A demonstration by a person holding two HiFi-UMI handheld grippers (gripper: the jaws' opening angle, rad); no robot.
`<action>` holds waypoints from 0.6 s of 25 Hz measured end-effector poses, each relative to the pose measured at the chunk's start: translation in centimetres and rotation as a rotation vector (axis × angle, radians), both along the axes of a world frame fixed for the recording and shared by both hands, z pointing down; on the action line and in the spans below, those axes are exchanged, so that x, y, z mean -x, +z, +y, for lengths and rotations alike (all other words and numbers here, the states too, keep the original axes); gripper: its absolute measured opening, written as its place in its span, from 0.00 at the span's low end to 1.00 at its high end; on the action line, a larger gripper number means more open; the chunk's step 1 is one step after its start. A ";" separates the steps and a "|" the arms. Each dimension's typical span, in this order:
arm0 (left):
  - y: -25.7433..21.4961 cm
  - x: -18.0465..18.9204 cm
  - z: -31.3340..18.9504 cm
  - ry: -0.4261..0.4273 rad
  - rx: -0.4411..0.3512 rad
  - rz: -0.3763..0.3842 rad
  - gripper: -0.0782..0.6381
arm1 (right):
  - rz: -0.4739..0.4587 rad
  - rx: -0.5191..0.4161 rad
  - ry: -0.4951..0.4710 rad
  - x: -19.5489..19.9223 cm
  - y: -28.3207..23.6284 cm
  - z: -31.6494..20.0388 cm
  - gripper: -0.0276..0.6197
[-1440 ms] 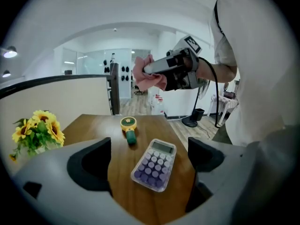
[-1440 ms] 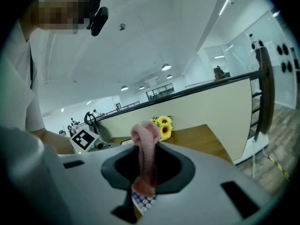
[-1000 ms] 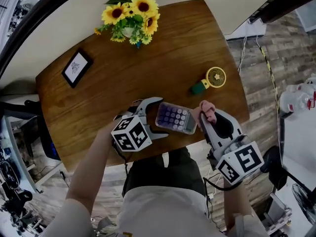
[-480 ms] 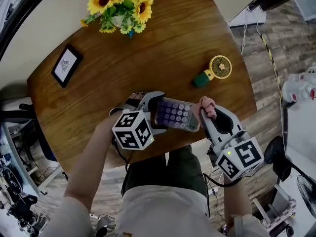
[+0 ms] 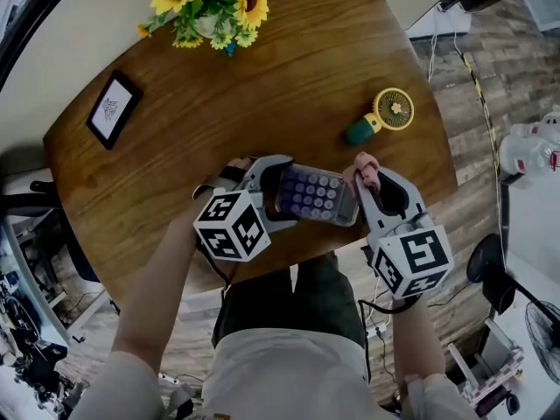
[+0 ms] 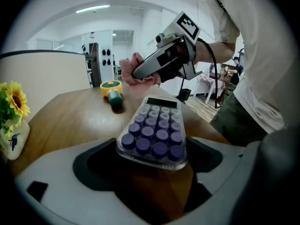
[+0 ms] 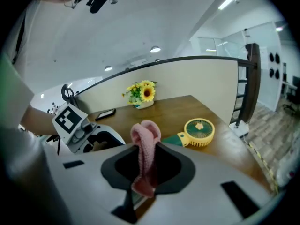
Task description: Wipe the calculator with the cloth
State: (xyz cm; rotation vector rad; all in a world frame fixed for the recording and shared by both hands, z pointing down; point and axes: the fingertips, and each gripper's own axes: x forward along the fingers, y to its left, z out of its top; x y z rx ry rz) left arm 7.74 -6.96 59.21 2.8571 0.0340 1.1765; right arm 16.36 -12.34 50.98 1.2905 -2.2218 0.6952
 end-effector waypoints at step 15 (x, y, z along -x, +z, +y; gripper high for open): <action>0.0 0.1 0.0 -0.001 -0.001 -0.001 0.77 | 0.272 0.007 -0.148 4.8 4.3 2.3 0.12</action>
